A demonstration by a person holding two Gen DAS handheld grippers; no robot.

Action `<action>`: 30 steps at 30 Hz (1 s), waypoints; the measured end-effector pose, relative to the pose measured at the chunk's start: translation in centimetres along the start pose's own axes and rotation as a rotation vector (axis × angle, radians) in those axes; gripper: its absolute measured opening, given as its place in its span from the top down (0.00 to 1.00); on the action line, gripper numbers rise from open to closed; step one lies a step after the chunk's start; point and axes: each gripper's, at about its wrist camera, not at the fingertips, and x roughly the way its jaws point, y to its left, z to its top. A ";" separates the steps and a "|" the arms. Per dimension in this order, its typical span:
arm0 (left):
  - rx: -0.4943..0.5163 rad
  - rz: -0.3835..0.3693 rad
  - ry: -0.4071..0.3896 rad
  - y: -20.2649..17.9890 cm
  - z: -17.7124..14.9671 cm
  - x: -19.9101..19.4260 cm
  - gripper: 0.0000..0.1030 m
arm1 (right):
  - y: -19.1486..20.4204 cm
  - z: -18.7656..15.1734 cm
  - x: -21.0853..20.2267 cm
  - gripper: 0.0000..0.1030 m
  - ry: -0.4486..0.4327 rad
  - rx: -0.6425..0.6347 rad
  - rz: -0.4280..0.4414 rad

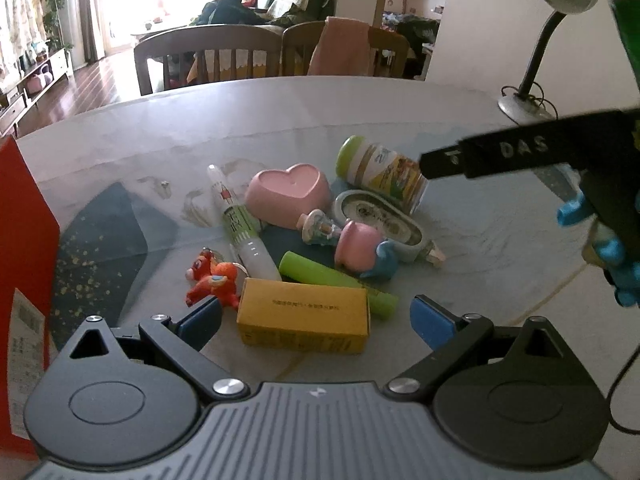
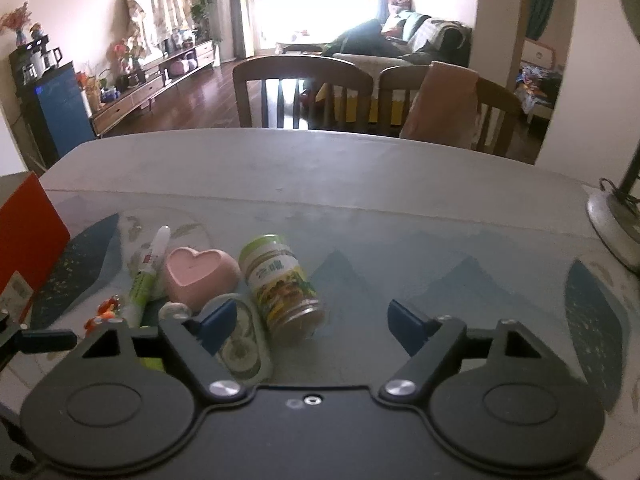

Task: Organize rigid objects
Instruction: 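Grasp the yellow box with the left tool while the right tool grasps the green-lidded jar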

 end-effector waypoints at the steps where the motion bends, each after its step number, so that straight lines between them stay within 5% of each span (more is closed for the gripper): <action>1: 0.004 0.006 0.000 -0.1 -0.1 0.2 0.02 | 0.0 0.2 0.4 0.24 0.003 -0.006 0.008; 14: 0.052 0.050 -0.019 -0.6 -0.1 1.5 0.14 | 0.5 1.8 5.1 0.40 0.048 -0.040 0.072; 19: 0.057 0.054 -0.019 -0.5 -0.2 1.7 0.29 | 0.5 1.7 5.6 0.45 0.060 -0.037 0.089; 30: 0.051 0.045 -0.009 -0.4 -0.3 1.4 0.30 | 0.9 1.4 4.9 0.55 0.044 -0.041 0.068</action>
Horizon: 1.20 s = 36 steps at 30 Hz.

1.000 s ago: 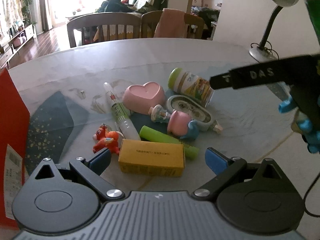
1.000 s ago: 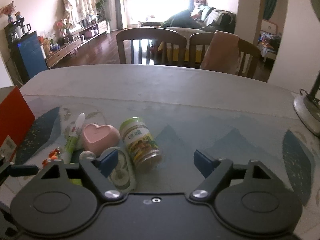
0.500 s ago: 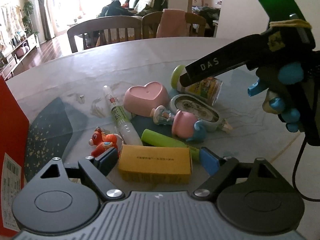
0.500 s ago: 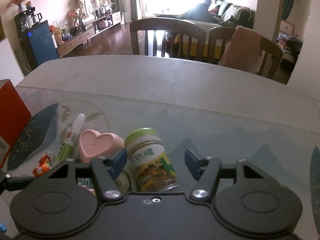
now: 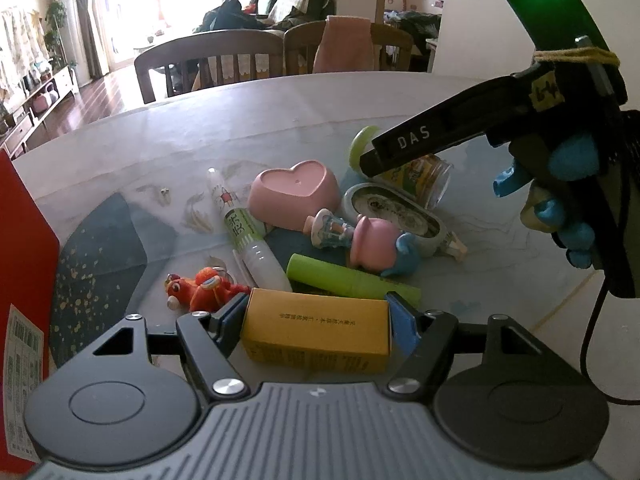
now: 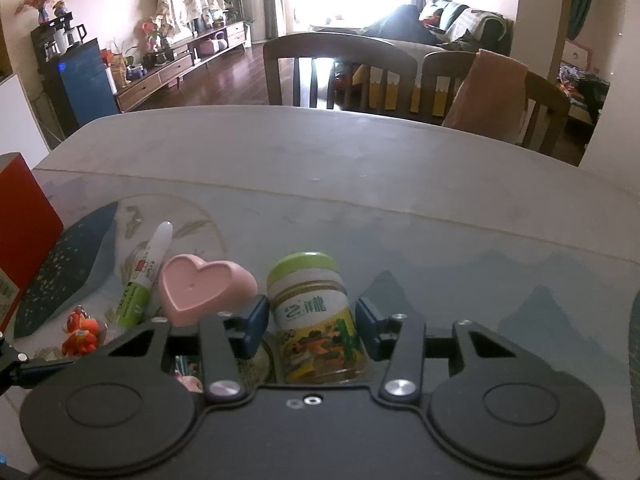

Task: Organize rigid objects
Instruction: 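Grasp the yellow box with the left tool while the right tool grasps the green-lidded jar, then carry the yellow box and green-lidded jar over the cardboard box with both tools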

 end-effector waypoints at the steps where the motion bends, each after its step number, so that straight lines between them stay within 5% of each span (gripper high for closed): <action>1: -0.004 -0.003 0.003 0.0 0.0 -0.1 0.30 | 0.0 0.0 -0.2 0.55 -0.003 0.001 -0.006; 21: -0.023 -0.050 -0.027 0.6 0.8 -4.4 0.30 | 0.2 -0.7 -7.6 0.58 -0.081 0.054 -0.029; 36: -0.105 -0.092 -0.061 4.0 2.9 -10.2 0.30 | 4.8 0.3 -14.9 0.58 -0.098 0.034 0.017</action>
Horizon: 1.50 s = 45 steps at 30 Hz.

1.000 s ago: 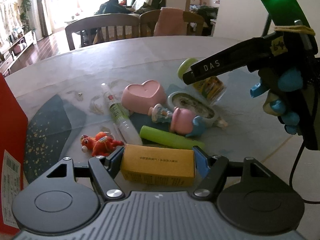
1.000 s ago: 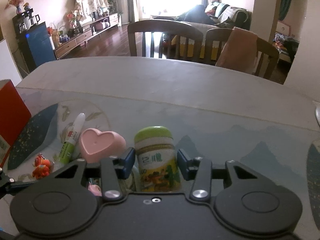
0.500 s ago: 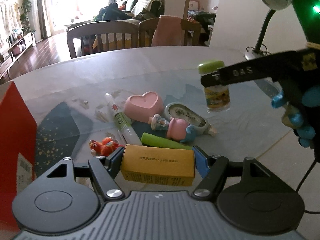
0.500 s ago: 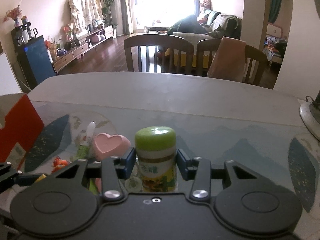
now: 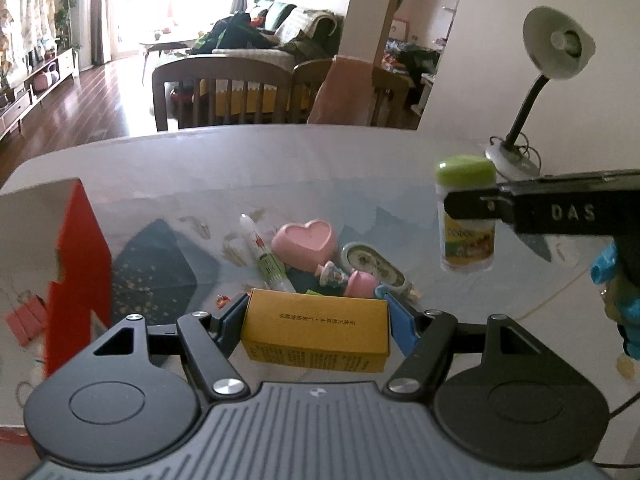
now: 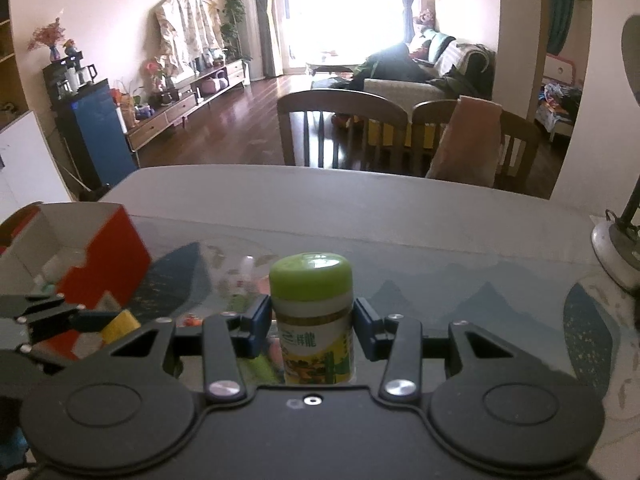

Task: Organize rigid objects
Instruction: 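Carry the yellow box and green-lidded jar over the cardboard box with both tools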

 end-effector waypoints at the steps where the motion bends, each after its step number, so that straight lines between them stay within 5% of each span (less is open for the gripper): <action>1: 0.005 -0.001 -0.006 0.2 0.1 -0.6 0.30 | 0.4 0.1 -0.4 0.58 0.000 0.000 0.006; 14: -0.015 -0.007 -0.044 5.3 0.5 -6.5 0.30 | 8.3 1.5 -2.9 0.58 -0.003 -0.038 0.090; 29: -0.071 0.084 -0.080 15.6 0.4 -12.2 0.30 | 18.7 3.1 -1.5 0.58 -0.012 -0.132 0.158; 45: -0.084 0.213 -0.048 26.7 1.9 -11.2 0.30 | 26.5 3.9 5.1 0.58 0.075 -0.169 0.169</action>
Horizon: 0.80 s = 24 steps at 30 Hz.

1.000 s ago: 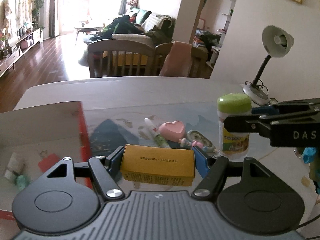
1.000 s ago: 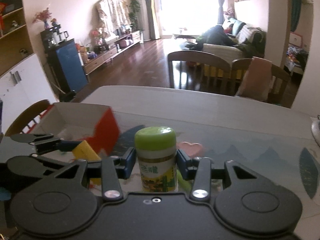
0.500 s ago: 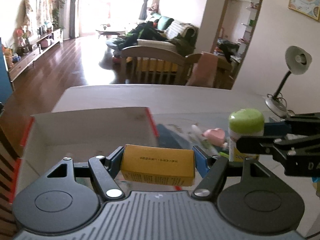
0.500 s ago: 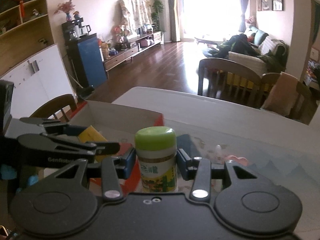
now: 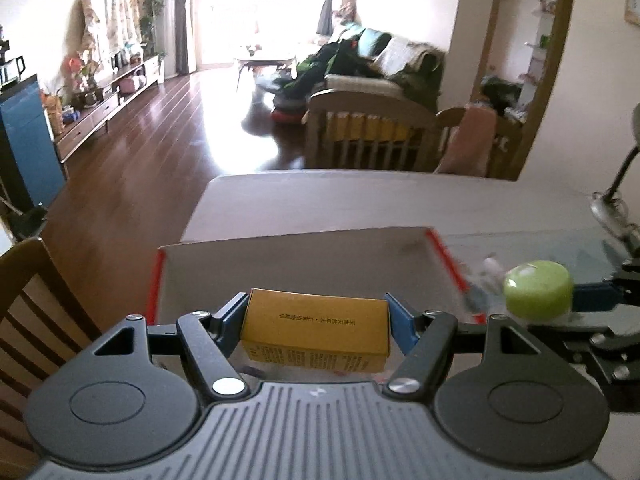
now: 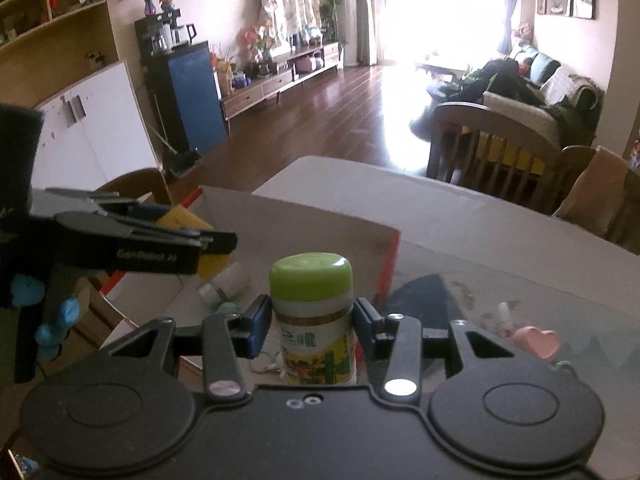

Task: Organize rigid objects
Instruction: 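Carry the yellow box and green-lidded jar over the cardboard box with both tools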

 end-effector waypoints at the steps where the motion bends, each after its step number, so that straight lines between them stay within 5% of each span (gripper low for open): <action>1: 0.000 0.008 0.010 0.5 0.1 0.6 0.30 | 0.2 0.0 0.7 0.58 0.011 0.000 0.000; 24: 0.096 0.050 0.245 1.8 -0.1 12.2 0.30 | 3.8 -1.0 10.4 0.58 0.213 -0.070 -0.014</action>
